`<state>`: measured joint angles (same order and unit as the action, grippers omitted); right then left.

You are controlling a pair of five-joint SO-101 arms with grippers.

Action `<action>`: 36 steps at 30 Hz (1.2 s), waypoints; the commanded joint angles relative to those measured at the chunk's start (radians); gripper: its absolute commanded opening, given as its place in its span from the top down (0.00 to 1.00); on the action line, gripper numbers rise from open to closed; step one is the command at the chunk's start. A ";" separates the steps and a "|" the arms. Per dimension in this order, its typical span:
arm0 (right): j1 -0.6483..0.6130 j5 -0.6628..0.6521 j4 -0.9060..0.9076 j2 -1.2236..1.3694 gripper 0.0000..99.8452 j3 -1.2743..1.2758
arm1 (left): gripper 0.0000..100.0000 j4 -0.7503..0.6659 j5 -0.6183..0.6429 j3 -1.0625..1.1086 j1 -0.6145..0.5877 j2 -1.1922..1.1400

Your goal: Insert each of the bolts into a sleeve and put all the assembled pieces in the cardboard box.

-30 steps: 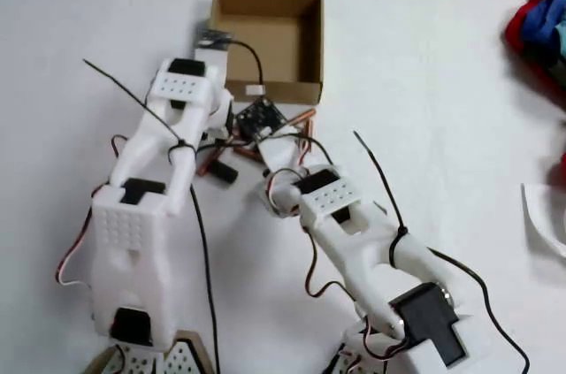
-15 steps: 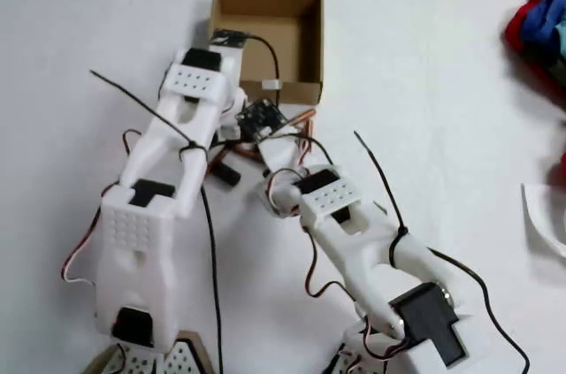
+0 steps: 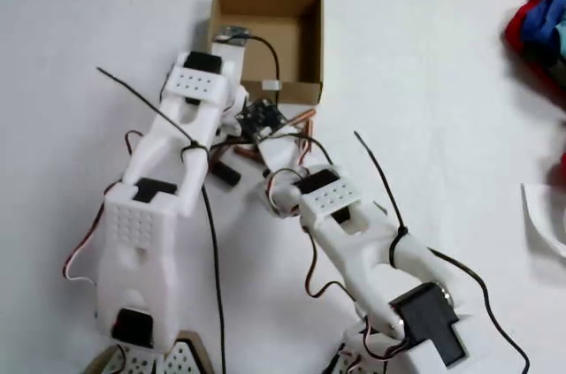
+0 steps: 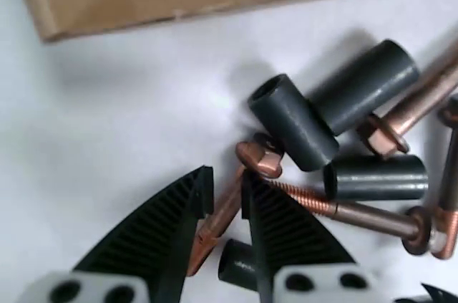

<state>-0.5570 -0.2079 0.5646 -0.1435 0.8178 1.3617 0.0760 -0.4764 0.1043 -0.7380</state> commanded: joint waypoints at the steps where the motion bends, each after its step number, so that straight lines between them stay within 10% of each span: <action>1: -0.005 -0.006 -0.019 -0.002 0.98 -0.040 | 0.90 -0.048 -0.006 -0.002 0.009 -0.041; 22: -0.005 -0.006 -0.019 -0.002 0.98 -0.040 | 0.90 0.354 -0.032 -0.354 -0.005 -0.049; 36: -0.005 -0.006 -0.019 -0.002 0.98 -0.040 | 0.90 0.167 -0.135 -0.151 0.074 -0.055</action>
<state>-0.5585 -0.2079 0.5646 -0.1435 0.8178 1.5781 -0.0499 -0.6483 0.1718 -0.8055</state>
